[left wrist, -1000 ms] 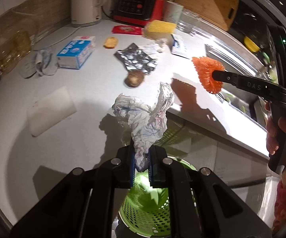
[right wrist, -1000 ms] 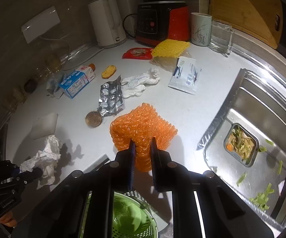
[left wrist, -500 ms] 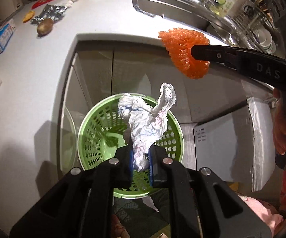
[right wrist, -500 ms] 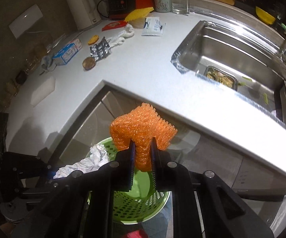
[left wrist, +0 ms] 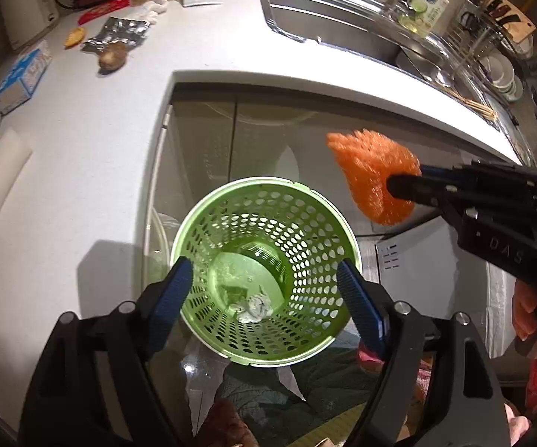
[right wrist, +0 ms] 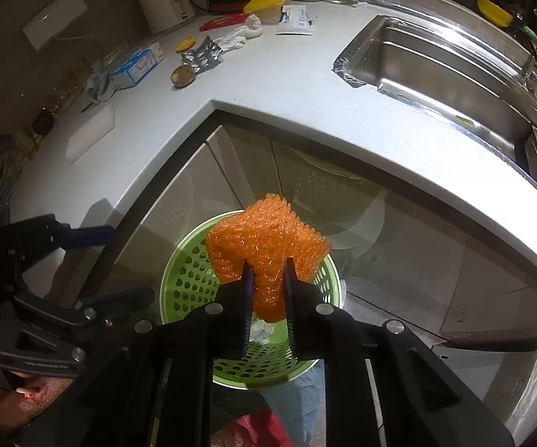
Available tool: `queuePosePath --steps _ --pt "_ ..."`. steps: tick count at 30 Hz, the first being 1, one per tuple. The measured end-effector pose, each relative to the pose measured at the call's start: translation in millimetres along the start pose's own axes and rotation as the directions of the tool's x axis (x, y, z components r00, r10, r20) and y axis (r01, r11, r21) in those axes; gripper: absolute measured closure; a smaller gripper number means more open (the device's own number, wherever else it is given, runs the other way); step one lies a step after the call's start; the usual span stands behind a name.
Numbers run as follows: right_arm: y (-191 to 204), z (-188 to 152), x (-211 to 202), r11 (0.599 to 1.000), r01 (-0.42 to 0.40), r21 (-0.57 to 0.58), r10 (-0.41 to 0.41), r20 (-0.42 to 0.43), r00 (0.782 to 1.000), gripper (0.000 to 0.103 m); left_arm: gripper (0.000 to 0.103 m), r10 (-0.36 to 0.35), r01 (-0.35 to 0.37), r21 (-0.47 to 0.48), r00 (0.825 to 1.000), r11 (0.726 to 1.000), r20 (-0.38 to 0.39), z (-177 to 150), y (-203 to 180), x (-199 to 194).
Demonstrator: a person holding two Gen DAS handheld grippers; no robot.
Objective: Collect trash
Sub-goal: 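Carry tissue and orange net over the green basket and open both tools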
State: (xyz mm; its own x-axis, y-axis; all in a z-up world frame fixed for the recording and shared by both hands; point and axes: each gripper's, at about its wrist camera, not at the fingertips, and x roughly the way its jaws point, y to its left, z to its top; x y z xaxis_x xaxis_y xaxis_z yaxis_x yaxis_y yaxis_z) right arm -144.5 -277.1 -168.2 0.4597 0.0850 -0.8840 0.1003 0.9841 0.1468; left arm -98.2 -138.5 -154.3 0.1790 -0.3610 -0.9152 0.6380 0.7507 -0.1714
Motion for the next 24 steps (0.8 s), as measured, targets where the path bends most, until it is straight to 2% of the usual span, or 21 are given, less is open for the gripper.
queuePosePath --steps 7,9,10,11,13,17,24 --pt "17 -8 18 0.998 -0.036 -0.044 0.034 -0.040 0.999 0.079 0.016 0.114 -0.107 -0.099 0.991 0.989 0.074 8 37 -35" --pt "23 -11 31 0.997 -0.052 -0.054 0.048 -0.073 0.996 0.063 0.015 0.129 -0.118 -0.125 0.988 0.985 0.088 10 43 -41" --pt "26 -13 37 0.997 -0.050 -0.056 0.045 -0.089 0.995 0.044 0.014 0.134 -0.121 -0.136 0.987 0.983 0.093 11 46 -44" --pt "27 -15 41 0.998 -0.040 -0.056 0.035 -0.098 0.995 0.032 0.014 0.137 -0.122 -0.145 0.986 0.982 0.098 11 50 -45" --pt "29 -15 46 0.998 -0.046 -0.051 0.041 -0.107 0.993 0.025 0.013 0.147 -0.129 -0.162 0.983 0.978 0.107 8 56 -49" --pt "28 -6 43 0.998 -0.057 -0.026 0.054 -0.103 0.993 0.017 0.013 0.152 -0.128 -0.190 0.981 0.973 0.121 7 67 -55" --pt "34 40 13 0.998 -0.035 -0.050 0.036 0.012 0.999 0.007 0.008 0.178 -0.141 -0.207 0.968 0.968 0.174 13 94 -68"
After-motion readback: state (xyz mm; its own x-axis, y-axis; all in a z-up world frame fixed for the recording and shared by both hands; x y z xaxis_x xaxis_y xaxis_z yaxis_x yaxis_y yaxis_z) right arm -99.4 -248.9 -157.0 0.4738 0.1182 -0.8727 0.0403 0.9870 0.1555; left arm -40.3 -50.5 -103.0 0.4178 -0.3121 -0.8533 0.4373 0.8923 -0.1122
